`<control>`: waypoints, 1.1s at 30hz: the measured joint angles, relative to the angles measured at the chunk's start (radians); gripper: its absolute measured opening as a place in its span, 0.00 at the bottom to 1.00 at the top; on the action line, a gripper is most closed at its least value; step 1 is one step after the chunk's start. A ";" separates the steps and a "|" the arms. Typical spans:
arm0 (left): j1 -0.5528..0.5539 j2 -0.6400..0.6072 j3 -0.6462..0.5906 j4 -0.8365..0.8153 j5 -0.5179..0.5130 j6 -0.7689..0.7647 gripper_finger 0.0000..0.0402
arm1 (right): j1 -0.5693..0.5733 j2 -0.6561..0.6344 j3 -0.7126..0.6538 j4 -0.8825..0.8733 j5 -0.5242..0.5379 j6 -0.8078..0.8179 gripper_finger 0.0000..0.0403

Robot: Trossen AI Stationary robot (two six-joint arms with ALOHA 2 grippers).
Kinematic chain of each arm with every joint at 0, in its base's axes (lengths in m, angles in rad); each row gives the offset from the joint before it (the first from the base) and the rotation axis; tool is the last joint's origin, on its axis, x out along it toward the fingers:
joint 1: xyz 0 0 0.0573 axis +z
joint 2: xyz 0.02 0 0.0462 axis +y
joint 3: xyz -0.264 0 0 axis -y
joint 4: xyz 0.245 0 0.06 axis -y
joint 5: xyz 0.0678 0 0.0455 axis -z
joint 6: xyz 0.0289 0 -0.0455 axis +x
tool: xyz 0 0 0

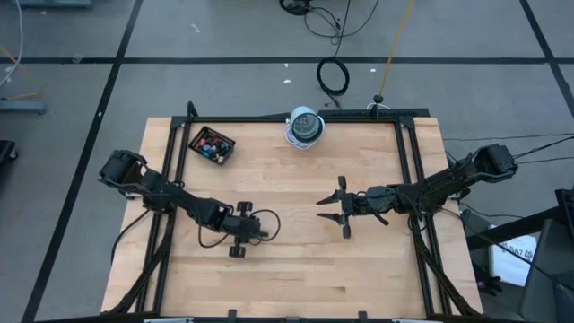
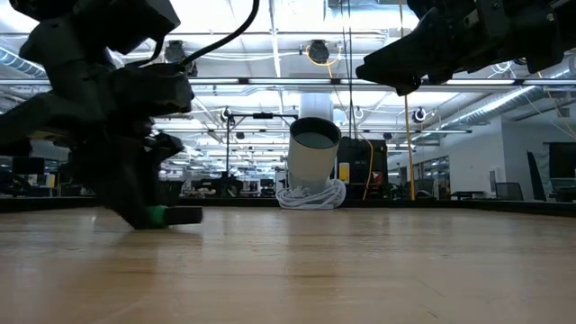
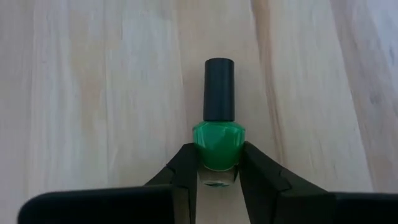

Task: Pick & Place Nail Polish
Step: Put the green nail polish bottle into the black basket

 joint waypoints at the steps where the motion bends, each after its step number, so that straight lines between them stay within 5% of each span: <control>1: 0.000 -0.008 -0.001 -0.002 -0.002 0.000 0.19 | 0.000 0.000 0.000 0.000 0.000 0.000 0.36; 22: -0.012 -0.017 0.001 0.011 -0.088 0.035 0.19 | 0.000 0.000 0.000 0.000 0.000 0.000 0.36; 33: -0.014 -0.231 0.002 0.057 -0.187 0.154 0.19 | 0.000 0.000 0.000 -0.005 0.000 0.000 0.36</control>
